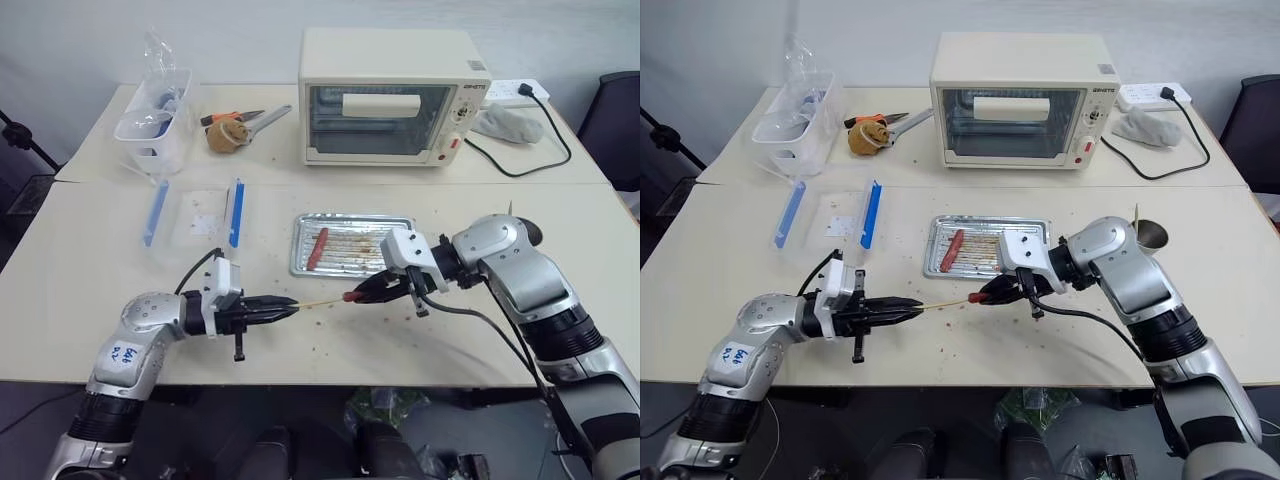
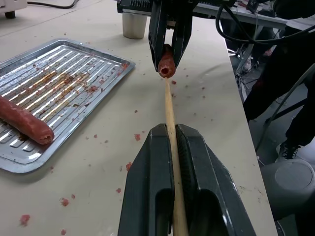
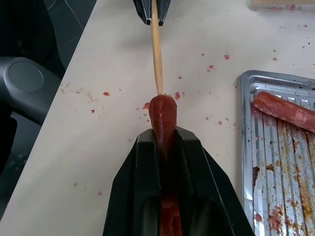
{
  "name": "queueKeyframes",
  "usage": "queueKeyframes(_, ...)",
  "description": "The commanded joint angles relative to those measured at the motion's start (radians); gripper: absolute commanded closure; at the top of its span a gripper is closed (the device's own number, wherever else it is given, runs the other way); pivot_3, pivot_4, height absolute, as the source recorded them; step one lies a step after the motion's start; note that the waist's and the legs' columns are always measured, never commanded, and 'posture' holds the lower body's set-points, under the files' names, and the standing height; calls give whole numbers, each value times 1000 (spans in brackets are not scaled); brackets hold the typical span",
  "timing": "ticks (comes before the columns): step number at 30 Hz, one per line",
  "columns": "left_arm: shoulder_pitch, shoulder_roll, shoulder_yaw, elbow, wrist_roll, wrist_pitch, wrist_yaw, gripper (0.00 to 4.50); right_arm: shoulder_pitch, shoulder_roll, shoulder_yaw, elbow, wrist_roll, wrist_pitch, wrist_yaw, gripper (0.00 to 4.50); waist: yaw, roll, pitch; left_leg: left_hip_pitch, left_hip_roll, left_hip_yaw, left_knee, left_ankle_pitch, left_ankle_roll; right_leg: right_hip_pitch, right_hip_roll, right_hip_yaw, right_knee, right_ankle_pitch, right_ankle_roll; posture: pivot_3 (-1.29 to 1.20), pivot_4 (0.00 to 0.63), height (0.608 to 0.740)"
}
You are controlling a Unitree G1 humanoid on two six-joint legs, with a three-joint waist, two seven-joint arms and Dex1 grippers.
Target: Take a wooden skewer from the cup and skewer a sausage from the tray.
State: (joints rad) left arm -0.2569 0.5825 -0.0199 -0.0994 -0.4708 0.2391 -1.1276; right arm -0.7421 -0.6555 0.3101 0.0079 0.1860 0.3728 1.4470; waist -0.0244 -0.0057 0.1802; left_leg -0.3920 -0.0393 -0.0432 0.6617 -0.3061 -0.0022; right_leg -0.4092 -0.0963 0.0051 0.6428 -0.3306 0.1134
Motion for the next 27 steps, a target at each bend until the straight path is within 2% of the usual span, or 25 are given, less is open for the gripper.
queueKeyframes(1, -16, -12, -4, -13, -8, -18, -9, 4500, -19, 12, 9, -33, 11, -7, -1, 4241, 0, 0, 0, 0, 0, 0, 0, 0, 0, 0, 0, 0, 0, 0, 0, 0, 150, 740)
queueKeyframes(11, -11, 9, 19, -10, -13, -14, -27, 4500, -2, -15, -6, -5, -3, -27, 7, 4241, 0, 0, 0, 0, 0, 0, 0, 0, 0, 0, 0, 0, 0, 0, 0, 0, 150, 740)
queueKeyframes(27, -27, -11, 15, 6, -3, -22, -20, 4500, 14, -6, 0, -23, 4, -24, 3, 4241, 0, 0, 0, 0, 0, 0, 0, 0, 0, 0, 0, 0, 0, 0, 0, 0, 150, 740)
